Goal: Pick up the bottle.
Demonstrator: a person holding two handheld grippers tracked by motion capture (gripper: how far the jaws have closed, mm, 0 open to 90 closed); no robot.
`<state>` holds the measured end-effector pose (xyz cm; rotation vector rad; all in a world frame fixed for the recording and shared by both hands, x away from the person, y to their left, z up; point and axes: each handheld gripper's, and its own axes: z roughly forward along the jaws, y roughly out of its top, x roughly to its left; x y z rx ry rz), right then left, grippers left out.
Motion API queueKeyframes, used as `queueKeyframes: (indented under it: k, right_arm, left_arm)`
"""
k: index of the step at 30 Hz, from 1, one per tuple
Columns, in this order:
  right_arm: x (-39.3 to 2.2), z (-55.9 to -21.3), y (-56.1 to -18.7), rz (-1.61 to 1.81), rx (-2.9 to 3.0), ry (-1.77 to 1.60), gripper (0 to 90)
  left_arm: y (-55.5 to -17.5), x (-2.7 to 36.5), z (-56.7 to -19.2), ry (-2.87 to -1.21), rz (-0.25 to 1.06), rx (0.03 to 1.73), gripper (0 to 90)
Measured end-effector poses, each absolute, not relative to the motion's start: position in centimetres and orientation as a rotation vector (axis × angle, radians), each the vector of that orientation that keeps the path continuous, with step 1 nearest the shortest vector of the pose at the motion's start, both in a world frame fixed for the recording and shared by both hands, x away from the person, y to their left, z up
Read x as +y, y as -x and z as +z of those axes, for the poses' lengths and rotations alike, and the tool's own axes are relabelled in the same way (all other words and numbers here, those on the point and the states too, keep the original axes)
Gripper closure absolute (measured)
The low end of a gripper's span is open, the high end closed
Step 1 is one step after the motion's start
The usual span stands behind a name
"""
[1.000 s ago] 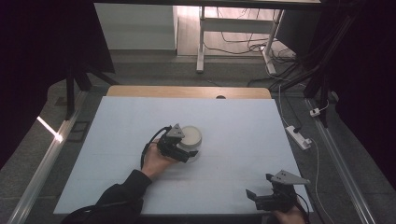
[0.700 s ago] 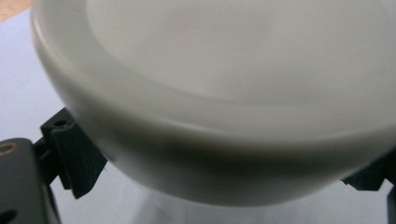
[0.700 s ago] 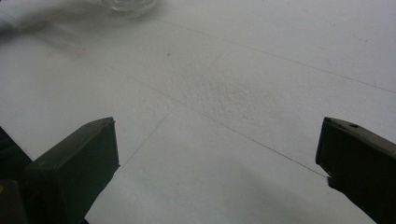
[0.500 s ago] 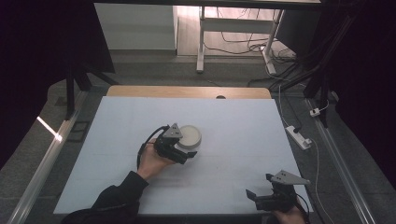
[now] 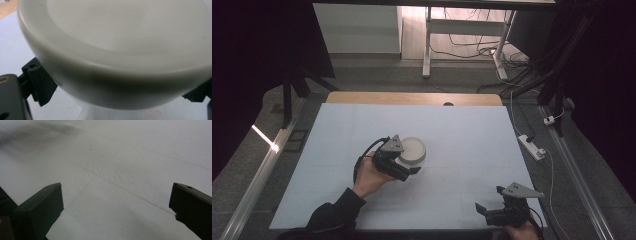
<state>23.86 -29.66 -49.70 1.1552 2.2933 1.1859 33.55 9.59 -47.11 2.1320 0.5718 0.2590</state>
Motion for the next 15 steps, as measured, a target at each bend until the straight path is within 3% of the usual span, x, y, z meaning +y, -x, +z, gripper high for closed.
queueKeyframes:
  k: [15]
  right_arm:
    - [-29.7, -49.7, -23.9, 1.184, 2.296, -1.16, 0.0]
  left_arm:
    - [-31.8, 9.5, -46.5, -2.145, 0.232, 0.526, 7.6]
